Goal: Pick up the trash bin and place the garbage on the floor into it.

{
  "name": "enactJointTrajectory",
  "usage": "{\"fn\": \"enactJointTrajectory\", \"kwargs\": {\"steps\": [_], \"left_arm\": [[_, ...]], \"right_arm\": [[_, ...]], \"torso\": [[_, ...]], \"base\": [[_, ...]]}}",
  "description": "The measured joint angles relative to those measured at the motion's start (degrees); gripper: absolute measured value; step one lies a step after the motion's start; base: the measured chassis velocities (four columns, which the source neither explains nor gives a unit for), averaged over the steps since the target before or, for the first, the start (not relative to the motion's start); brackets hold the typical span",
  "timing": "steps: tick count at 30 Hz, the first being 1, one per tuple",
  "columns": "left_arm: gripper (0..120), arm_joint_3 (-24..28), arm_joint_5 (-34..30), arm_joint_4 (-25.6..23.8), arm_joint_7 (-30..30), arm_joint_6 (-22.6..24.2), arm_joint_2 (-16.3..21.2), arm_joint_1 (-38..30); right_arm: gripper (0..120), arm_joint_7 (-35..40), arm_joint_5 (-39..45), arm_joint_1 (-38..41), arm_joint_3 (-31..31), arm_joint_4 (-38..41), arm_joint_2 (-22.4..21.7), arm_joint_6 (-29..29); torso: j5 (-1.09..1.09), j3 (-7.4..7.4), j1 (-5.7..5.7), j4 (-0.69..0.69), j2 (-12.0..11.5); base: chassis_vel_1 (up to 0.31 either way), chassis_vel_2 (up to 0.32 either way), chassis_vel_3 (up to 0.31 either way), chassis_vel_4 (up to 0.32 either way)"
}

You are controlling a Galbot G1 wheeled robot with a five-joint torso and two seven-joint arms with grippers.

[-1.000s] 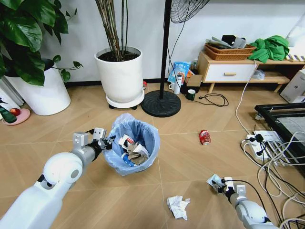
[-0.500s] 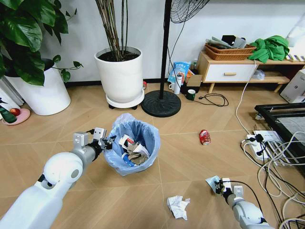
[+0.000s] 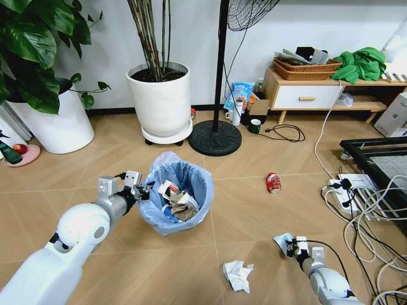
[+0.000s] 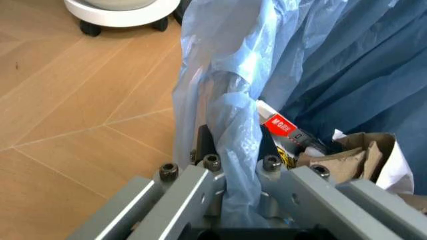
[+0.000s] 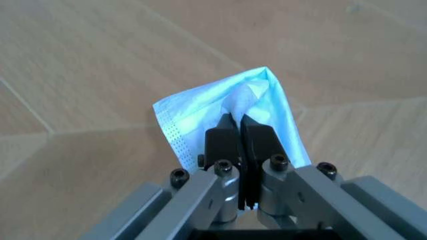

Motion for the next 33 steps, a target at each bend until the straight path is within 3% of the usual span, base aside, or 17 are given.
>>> {"fn": "enactJointTrajectory", "kwargs": {"steps": [7,10,12,14,18,21,24,33], "left_arm": [[0,0.0,0.0,-0.1,0.0,0.0,0.1,0.2],[0,0.0,-0.1,-0.1,0.0,0.0,0.5,0.2],[0,0.0,-0.1,-0.1,0.0,0.0,0.6,0.2],[0,0.0,-0.2,0.1,0.0,0.0,0.7,0.2],[0,0.1,-0.2,0.5,0.0,0.0,0.6,0.0],[0,0.3,-0.2,0.7,0.1,0.0,0.5,-0.2],[0,0.9,-0.2,1.1,0.3,0.0,0.3,-0.8],[0,2.4,0.1,2.8,2.1,0.0,-0.2,-2.2]], "right_arm": [[0,-0.1,0.7,-1.3,2.1,6.4,-1.9,0.9],[0,-1.1,3.8,-1.4,3.3,13.0,-6.2,0.9],[0,-1.2,4.1,-1.3,3.3,13.4,-6.5,0.8],[0,-3.1,7.9,-0.3,3.6,20.7,-10.9,-0.6],[0,-4.7,11.5,1.1,2.9,27.0,-14.2,-2.0],[0,-5.8,15.2,3.7,0.9,32.0,-16.8,-3.5],[0,-7.1,22.1,11.4,-5.1,37.8,-20.4,-6.1],[0,-8.5,29.4,22.1,-19.3,44.8,-23.5,-9.5]], "torso": [[0.01,0.00,0.00,0.00,0.0],[-0.02,0.00,0.00,-0.01,0.0],[-0.02,0.00,0.00,-0.01,0.0],[0.00,0.00,0.00,0.00,0.0],[-0.01,0.00,0.00,0.00,0.0],[0.01,0.00,0.00,-0.01,0.0],[0.00,0.00,0.00,0.02,0.0],[0.01,0.00,0.00,-0.01,0.0]], "base": [[0.000,0.000,0.000,0.000],[0.000,0.000,0.000,0.000],[0.000,0.000,0.000,0.000],[0.000,0.000,0.000,0.000],[0.000,0.000,0.000,0.000],[0.000,0.000,0.000,0.000],[0.000,0.000,0.000,0.000],[0.000,0.000,0.000,0.000]]}}
